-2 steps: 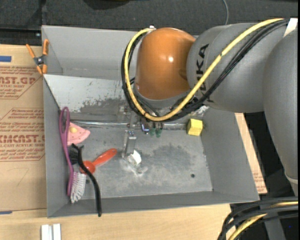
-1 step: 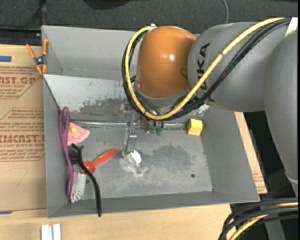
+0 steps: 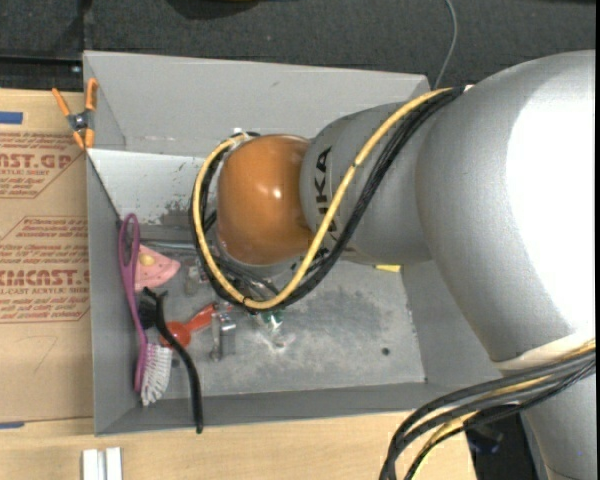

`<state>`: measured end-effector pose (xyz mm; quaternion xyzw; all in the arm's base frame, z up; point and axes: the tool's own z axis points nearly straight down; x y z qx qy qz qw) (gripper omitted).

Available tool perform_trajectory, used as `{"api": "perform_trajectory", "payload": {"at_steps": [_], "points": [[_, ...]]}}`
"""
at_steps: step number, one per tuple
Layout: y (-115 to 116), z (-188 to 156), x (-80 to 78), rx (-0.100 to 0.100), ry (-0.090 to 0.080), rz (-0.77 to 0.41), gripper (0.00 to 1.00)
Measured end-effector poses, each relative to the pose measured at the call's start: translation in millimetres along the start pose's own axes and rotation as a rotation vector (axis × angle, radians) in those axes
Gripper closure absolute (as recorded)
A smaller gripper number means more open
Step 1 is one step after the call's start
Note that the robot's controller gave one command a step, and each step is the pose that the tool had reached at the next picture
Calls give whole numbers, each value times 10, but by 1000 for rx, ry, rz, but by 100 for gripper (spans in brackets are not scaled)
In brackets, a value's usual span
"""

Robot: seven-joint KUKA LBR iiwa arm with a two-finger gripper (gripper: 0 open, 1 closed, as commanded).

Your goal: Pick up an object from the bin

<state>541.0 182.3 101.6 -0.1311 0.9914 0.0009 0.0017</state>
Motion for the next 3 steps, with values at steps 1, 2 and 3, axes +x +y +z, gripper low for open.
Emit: {"api": "perform_trajectory", "payload": {"at_steps": [1, 2, 3], "points": [[232, -581, 93, -1, -8, 116, 0], [273, 29, 169, -1, 8, -137, 0], [199, 322, 213, -3, -6, 218, 0]]}}
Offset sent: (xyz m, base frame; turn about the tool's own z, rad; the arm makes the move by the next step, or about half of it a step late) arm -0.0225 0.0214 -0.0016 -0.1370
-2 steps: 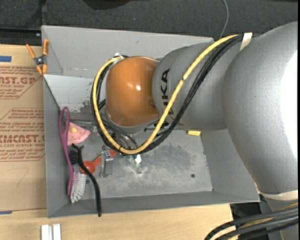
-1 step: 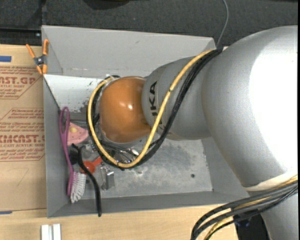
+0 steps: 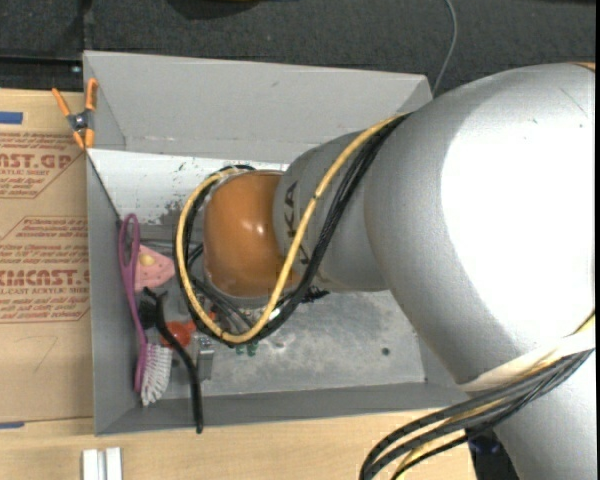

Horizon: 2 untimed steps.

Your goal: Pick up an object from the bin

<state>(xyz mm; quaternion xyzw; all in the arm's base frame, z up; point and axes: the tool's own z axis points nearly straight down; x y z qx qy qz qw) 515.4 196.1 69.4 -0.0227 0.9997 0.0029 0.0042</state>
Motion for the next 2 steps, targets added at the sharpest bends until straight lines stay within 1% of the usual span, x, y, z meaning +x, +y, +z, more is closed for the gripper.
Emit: {"api": "perform_trajectory", "payload": {"at_steps": [1, 2], "points": [[-167, -10, 36, 1, 10, -304, 100], [-167, -11, 37, 0, 10, -304, 100]]}}
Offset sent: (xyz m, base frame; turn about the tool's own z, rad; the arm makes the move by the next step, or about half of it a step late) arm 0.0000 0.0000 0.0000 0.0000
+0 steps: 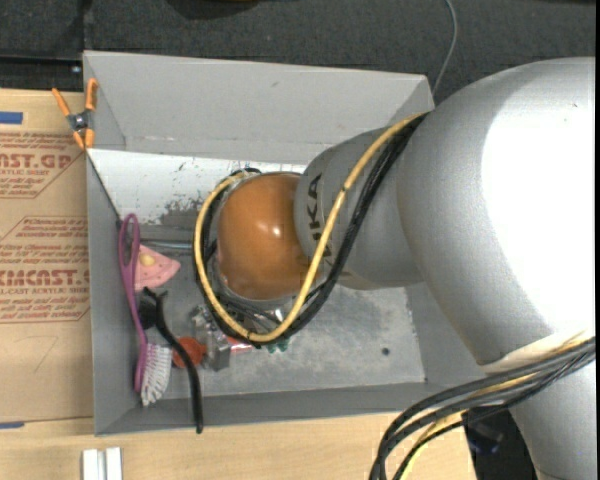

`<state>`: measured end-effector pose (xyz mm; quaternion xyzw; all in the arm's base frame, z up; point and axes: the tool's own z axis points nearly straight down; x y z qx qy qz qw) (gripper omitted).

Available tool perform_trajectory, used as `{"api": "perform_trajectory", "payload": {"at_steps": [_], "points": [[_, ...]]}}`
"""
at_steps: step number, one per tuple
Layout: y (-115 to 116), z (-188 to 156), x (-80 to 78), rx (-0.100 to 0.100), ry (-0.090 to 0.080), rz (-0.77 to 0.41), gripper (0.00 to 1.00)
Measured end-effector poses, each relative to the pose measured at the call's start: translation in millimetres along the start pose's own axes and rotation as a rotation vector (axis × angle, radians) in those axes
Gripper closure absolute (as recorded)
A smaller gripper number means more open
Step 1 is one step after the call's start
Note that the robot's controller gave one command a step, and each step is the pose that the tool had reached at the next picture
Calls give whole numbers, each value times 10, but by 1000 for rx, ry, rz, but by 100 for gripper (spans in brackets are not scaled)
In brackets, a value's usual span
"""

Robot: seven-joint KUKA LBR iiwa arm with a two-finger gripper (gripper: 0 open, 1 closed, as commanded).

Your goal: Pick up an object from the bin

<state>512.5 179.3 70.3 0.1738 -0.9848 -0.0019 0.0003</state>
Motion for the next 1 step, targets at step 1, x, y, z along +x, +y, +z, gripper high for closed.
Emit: {"api": "perform_trajectory", "payload": {"at_steps": [1], "points": [[3, -145, 9, 0, 2, 0, 100]]}}
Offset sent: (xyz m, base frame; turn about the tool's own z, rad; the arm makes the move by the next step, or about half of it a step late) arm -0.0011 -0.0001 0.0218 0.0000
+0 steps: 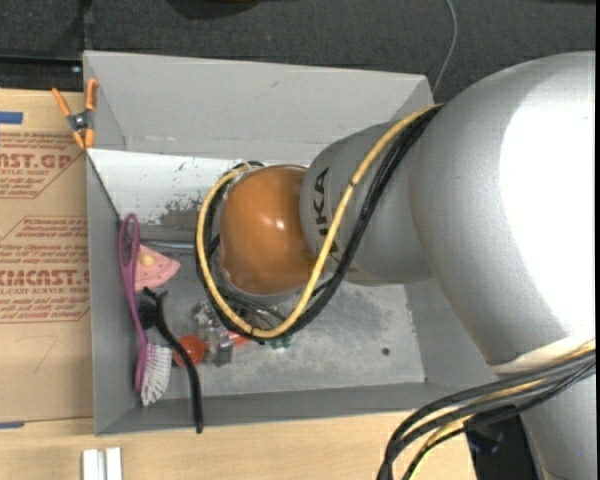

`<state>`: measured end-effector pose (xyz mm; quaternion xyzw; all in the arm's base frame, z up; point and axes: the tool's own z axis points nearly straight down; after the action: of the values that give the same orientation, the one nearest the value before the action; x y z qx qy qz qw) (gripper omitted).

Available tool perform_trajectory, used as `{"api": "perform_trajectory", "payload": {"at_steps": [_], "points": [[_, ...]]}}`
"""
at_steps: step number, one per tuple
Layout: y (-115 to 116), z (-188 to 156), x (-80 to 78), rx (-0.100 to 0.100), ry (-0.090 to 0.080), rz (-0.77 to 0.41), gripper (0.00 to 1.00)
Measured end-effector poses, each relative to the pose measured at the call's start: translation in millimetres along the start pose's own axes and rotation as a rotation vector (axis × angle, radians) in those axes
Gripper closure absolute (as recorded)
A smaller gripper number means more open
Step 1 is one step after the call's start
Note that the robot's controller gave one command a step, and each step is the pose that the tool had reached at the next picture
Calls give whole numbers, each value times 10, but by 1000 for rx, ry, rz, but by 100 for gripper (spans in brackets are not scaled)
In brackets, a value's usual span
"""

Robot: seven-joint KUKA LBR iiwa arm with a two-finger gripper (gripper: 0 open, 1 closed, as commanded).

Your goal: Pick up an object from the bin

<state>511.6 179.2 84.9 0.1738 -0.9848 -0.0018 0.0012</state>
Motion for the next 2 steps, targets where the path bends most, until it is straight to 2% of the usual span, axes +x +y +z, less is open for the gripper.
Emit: {"api": "perform_trajectory", "payload": {"at_steps": [2], "points": [[3, -197, 1, 0, 0, 1, 100]]}}
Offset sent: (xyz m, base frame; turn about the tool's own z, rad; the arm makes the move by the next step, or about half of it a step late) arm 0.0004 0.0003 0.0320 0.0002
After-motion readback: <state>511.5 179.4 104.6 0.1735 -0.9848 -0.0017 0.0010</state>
